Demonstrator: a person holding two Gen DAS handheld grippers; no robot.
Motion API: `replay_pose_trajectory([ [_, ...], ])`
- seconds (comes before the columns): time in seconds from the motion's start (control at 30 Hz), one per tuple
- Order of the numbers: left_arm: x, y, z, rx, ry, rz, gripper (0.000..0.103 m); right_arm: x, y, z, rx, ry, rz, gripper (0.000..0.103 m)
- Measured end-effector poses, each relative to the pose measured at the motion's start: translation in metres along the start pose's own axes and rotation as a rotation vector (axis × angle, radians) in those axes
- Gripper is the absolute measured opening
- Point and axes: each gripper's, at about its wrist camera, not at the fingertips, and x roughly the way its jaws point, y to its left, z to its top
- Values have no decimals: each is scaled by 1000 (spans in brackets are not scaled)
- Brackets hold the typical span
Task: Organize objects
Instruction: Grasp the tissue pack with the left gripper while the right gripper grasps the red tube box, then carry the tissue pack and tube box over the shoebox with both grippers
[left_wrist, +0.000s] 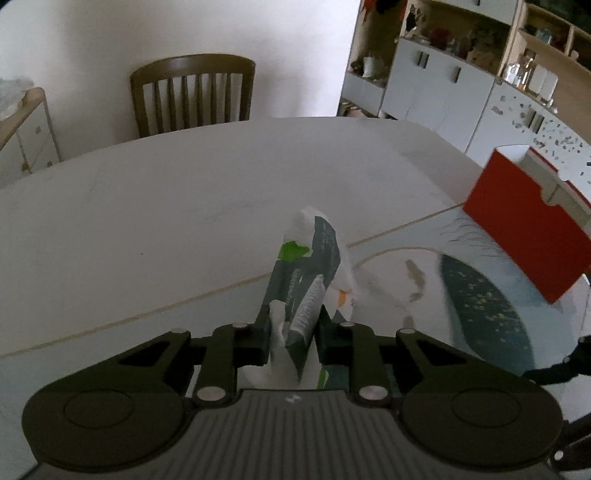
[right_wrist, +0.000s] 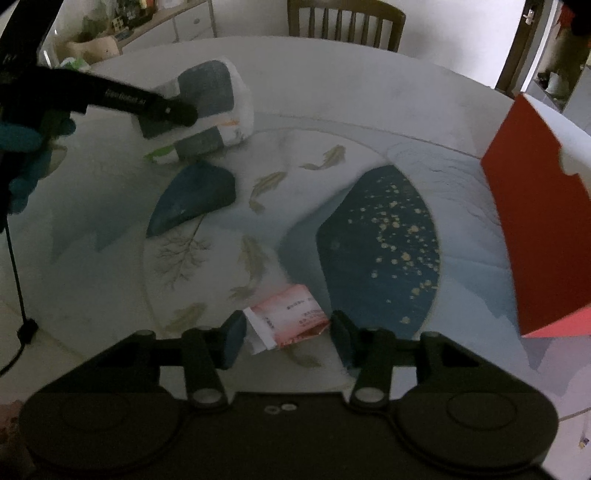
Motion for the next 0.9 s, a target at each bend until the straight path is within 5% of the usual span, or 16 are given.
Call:
replay_pose_trajectory([
  [0.43,-36,-70,-8,-17,-10,-110,21,-60,-41,-6,58,-91,-3,49],
  [0.9,-57,-159,25,-9,-60,-168,21,-125,-99,-10,41,-197,-53,49],
])
